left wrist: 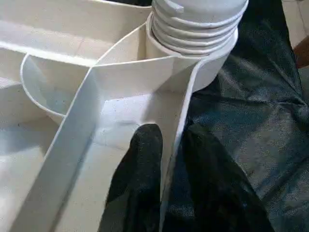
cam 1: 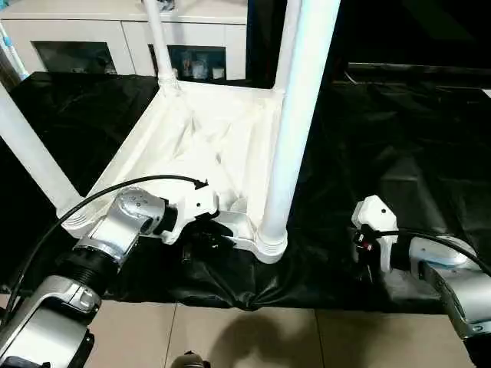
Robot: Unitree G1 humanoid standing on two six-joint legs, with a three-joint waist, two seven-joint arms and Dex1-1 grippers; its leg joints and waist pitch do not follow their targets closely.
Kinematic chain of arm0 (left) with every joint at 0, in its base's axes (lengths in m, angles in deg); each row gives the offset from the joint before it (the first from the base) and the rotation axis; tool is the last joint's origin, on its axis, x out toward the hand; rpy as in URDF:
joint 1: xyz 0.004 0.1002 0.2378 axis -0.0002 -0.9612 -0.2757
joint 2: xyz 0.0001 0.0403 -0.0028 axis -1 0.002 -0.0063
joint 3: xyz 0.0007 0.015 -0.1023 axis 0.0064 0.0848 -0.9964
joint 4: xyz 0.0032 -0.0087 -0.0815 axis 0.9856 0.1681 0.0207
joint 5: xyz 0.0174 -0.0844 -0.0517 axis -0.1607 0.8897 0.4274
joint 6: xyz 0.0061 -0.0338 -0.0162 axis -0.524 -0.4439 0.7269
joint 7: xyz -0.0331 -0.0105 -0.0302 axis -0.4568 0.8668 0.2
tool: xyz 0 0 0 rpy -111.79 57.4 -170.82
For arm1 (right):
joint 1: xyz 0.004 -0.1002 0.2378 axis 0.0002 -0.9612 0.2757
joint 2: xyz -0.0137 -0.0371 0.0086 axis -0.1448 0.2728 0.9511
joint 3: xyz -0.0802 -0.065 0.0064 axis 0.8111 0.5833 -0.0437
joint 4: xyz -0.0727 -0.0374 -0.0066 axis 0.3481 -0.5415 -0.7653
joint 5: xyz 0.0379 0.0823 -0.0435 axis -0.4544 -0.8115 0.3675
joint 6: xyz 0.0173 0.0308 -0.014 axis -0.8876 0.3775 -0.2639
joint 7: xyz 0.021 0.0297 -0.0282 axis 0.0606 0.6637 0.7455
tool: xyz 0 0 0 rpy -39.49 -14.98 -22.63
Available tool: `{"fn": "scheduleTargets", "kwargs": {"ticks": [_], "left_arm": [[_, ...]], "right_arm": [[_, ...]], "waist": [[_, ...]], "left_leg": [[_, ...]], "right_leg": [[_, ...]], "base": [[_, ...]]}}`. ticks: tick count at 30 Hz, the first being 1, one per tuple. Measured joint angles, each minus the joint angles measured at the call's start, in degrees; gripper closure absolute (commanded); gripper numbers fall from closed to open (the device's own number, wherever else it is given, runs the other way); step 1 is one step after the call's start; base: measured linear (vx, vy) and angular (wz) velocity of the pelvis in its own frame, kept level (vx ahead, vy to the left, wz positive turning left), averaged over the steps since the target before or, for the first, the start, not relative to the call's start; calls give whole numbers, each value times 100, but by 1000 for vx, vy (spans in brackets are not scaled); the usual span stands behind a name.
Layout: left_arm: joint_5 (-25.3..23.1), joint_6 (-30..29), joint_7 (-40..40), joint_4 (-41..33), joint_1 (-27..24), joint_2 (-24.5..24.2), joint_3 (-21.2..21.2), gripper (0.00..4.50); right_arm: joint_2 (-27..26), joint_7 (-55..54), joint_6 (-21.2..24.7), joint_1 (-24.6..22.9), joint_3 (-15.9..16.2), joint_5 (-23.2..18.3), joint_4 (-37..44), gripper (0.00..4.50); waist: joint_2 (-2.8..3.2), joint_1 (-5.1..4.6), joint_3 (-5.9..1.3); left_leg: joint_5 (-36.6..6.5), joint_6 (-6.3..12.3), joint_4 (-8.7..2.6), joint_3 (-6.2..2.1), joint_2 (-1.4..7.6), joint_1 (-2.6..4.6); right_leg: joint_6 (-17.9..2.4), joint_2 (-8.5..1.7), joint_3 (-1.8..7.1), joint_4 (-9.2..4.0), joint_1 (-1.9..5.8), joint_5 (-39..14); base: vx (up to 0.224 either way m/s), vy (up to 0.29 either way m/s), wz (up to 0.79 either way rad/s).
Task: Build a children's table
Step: Rotate table base
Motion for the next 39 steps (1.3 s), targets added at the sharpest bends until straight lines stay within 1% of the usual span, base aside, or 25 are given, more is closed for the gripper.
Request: {"fn": "scheduleTargets", "kwargs": {"ticks": [1,2,3,5,7,8,10,12,14,16,19,21,25,30,34,36,39], "left_arm": [[-14,18,28,-1,2,0,7,385],[-16,24,38,-3,2,2,20,405],[-29,24,34,-5,2,1,25,413],[-110,31,34,-33,2,-4,57,417],[-182,-15,-1,-117,-4,-6,115,420],[-231,-44,-40,-178,-11,-8,140,437],[-275,-145,-141,-310,-65,1,162,438],[-298,-407,-518,-507,-195,176,92,446],[-335,-697,-909,-624,-230,423,24,446],[-319,-1005,-1268,-723,-265,650,-74,446],[-219,-1344,-1569,-902,-378,805,-242,446],[-221,-1430,-1679,-993,-435,804,-314,446],[-241,-1370,-1671,-1262,-604,735,-314,446],[-298,-1251,-1618,-1603,-817,624,-267,446],[-297,-1148,-1519,-1650,-859,563,-233,446],[-297,-1127,-1456,-1654,-864,528,-231,446],[-310,-1010,-1345,-1640,-855,439,-217,446]], "right_arm": [[1,0,1,0,13,0,0,0],[4,0,3,0,36,0,0,0],[4,0,4,-1,42,0,0,0],[4,-1,4,-1,48,0,0,0],[5,-2,3,-1,49,0,0,0],[5,-2,3,-2,49,0,0,0],[0,-6,-1,-2,51,0,0,0],[-36,-50,-10,-1,53,0,-6,0],[-138,-109,-33,9,102,0,-8,0],[-232,-142,-71,14,168,0,-22,0],[-283,-186,-99,46,174,1,-108,0],[-317,-238,-135,94,172,17,-185,0],[-428,-400,-250,250,175,137,-366,0],[-592,-769,-398,617,117,195,-784,0],[-646,-606,-492,735,142,192,-996,0],[-680,-516,-544,753,150,187,-1074,0],[-785,-300,-742,955,258,189,-1473,0]], "waist": [[0,-6,0],[0,-13,0],[1,-12,-1],[5,-10,-3],[6,-29,-4],[6,-34,-4],[12,-35,-8],[24,-34,-17],[20,-39,-19],[17,-77,-17],[15,-157,-16],[16,-163,-16],[17,-148,-17],[13,-151,-15],[3,-153,-9],[-10,-153,-10],[-66,-176,-8]], "left_leg": [[0,0,0,2,0,0],[-1,1,0,2,0,1],[0,1,0,2,0,2],[0,1,0,2,0,5],[-1,1,0,6,0,9],[-1,1,0,6,0,9],[0,1,0,7,0,11],[-1,1,0,12,-1,13],[1,1,2,13,-1,19],[1,1,5,16,0,16],[1,1,3,17,1,7],[1,1,-4,14,4,6],[0,2,-5,13,3,2],[-3,9,0,17,-1,1],[-3,9,0,17,0,1],[-3,9,0,17,0,1],[-2,10,-1,21,2,2]], "right_leg": [[0,0,1,0,0,0],[0,0,2,0,0,0],[0,0,2,1,0,0],[0,0,2,1,3,0],[0,-1,5,0,8,0],[0,-1,5,1,10,0],[0,-1,6,2,17,0],[0,-7,5,2,32,0],[-1,-11,0,2,34,2],[1,-13,-2,3,30,8],[2,-14,-5,2,19,9],[3,-11,-12,2,16,6],[3,-15,-16,-2,6,3],[3,-26,-20,-3,0,3],[3,-26,-23,-2,-1,3],[3,-27,-23,-2,-1,3],[3,-27,-24,3,-1,3]], "base": [[0,0,0],[0,0,0],[0,0,0],[0,0,0],[0,0,0],[0,0,0],[0,0,0],[0,0,0],[0,0,0],[0,0,0],[0,0,0],[0,0,0],[0,0,0],[0,0,0],[0,0,0],[0,0,0],[0,0,0]]}}
